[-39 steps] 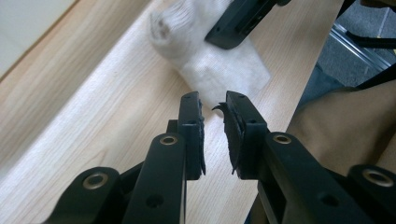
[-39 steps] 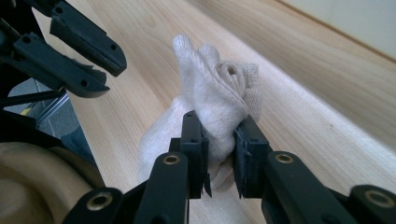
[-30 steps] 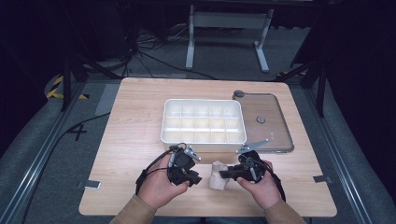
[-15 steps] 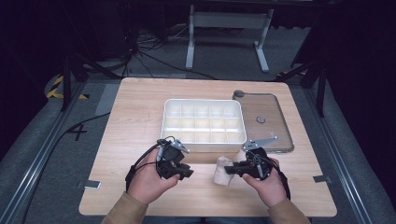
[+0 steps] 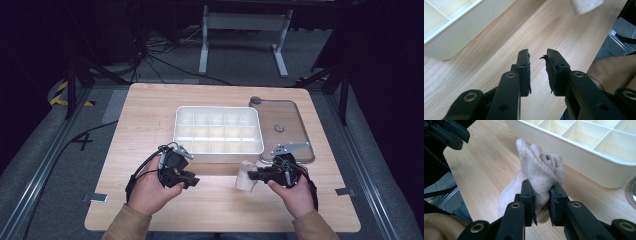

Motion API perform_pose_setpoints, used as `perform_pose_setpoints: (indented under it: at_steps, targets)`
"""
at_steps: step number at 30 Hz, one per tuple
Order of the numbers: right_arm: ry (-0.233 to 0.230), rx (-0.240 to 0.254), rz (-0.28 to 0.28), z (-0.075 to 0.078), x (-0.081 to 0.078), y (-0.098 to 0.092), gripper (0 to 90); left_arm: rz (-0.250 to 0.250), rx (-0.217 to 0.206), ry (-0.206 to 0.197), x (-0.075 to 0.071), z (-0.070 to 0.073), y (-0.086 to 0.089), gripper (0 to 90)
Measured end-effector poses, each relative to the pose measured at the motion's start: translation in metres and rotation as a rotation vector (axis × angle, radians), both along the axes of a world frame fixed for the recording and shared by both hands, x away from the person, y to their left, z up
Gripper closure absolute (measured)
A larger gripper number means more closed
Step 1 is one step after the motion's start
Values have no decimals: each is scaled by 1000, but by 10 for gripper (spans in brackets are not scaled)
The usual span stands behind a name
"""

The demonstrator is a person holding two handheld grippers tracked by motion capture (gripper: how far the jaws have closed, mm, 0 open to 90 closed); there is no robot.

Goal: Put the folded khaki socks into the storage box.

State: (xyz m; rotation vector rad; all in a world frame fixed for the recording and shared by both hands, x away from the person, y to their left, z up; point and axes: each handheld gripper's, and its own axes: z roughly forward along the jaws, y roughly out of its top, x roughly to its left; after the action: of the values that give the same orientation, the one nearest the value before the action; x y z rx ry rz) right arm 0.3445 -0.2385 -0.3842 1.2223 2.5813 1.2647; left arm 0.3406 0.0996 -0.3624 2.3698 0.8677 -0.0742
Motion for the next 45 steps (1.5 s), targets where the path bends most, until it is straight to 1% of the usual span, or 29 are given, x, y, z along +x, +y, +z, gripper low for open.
perform_pose_setpoints:
  at_steps: [1,2,3,4,5,6,7,9,10,11,14,16,18,20,22,28,30,32,37,40,41,42,45]
  targets:
    - [-3,4,-3,1,0,-1,766,2,-7,-5,1,0,1,729]
    - [-6,5,-6,2,1,-2,766,4,-3,1,2,1,3,728]
    - [-3,7,-7,3,1,-3,766,7,-3,-6,2,1,5,727]
    - [-5,7,-9,4,2,-4,766,11,-7,1,3,1,6,726]
    - [-6,8,-10,5,2,-5,766,21,1,7,3,1,8,725]
    - [-9,2,-10,5,3,-5,766,21,1,7,3,1,8,721]
    - [-11,2,-10,6,4,-6,766,22,1,3,4,2,12,721]
    - [-9,2,-15,8,4,-8,765,34,-3,8,5,2,15,717]
    - [-10,8,-18,8,5,-9,766,34,2,7,6,3,16,714]
    - [-13,4,-20,9,5,-10,765,41,3,4,6,3,18,711]
    - [-10,13,-25,12,7,-13,765,51,0,9,7,5,23,707]
    - [-12,10,-25,14,8,-14,765,63,-1,6,8,5,27,702]
    - [-15,2,-24,17,9,-15,765,75,4,12,9,5,30,700]
    - [-12,1,-25,18,10,-15,765,81,8,6,10,4,31,694]
    - [-15,-14,-26,22,12,-16,765,90,18,11,11,2,31,693]
    - [-32,-63,-35,34,21,-19,765,104,20,29,13,0,35,692]
    - [-35,-79,-38,38,25,-19,765,109,21,29,14,0,36,689]
    - [-38,-84,-39,39,27,-20,765,116,17,26,14,0,37,687]
    - [-48,-111,-47,49,38,-19,763,124,21,26,15,0,41,684]
    - [-56,-136,-51,53,42,-18,763,128,18,32,15,0,42,681]
    - [-56,-136,-51,53,42,-18,763,134,15,31,15,0,43,681]
    - [-59,-152,-55,57,46,-17,762,135,9,29,15,1,45,682]
    - [-63,-157,-54,58,47,-17,763,135,13,28,15,1,46,681]
